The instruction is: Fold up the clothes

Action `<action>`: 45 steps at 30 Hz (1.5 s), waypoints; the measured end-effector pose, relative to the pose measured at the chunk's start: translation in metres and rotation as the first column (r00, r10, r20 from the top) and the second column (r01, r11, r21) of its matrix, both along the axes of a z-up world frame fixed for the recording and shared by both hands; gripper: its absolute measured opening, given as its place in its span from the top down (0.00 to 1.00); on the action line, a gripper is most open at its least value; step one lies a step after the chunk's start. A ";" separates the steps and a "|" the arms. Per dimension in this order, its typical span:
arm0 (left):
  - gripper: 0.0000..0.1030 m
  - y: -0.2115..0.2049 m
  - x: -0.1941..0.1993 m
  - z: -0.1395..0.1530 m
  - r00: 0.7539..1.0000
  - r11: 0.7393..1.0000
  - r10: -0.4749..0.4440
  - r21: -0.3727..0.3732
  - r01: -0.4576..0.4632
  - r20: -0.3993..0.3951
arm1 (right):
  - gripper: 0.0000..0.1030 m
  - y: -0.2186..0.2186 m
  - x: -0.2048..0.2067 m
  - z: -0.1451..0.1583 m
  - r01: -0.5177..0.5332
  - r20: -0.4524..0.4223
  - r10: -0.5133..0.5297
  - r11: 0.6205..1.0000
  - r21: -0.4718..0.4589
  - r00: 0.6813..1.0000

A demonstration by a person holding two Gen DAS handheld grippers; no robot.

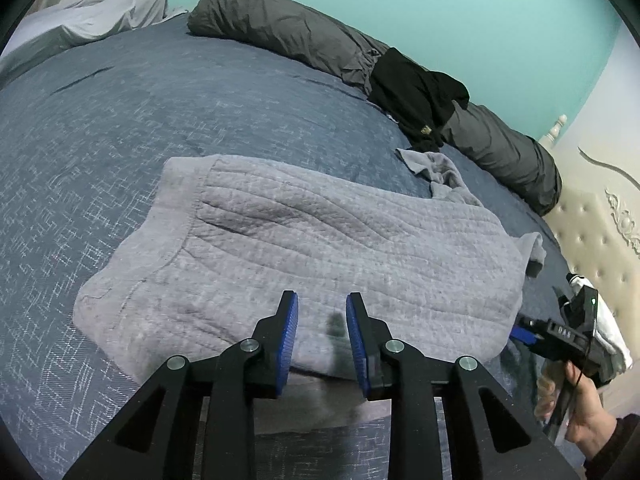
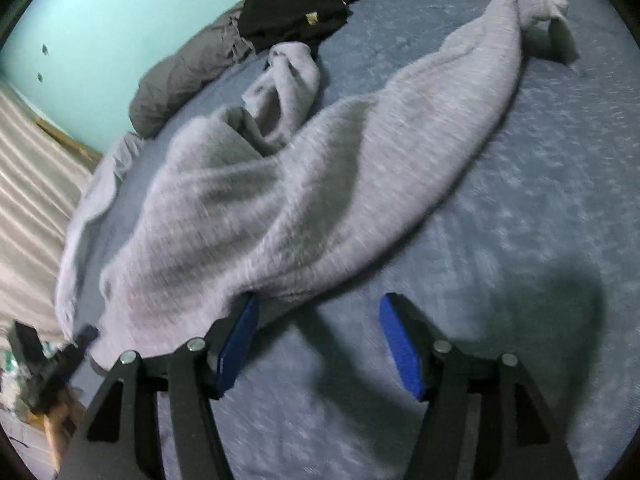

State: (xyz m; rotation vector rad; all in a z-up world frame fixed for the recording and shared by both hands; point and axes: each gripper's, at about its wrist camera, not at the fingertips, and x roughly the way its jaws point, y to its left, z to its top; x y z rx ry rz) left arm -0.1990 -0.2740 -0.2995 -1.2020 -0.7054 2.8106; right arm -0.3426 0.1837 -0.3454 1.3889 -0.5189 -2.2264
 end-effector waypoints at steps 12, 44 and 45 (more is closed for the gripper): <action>0.73 0.000 0.000 -0.003 1.000 1.000 -0.007 0.018 0.007 0.001 | 0.98 -0.052 -0.036 0.044 -0.051 -0.135 0.044 0.998 -0.048 0.990; 0.68 0.002 -0.007 -0.011 1.000 0.999 -0.007 0.032 0.006 0.018 | 0.33 0.002 -0.022 0.011 0.070 0.000 -0.070 0.996 0.056 0.998; 0.67 0.002 -0.008 -0.012 1.000 0.999 -0.008 0.032 0.007 0.019 | 0.33 0.000 -0.022 0.008 0.067 0.010 -0.068 0.997 0.044 0.998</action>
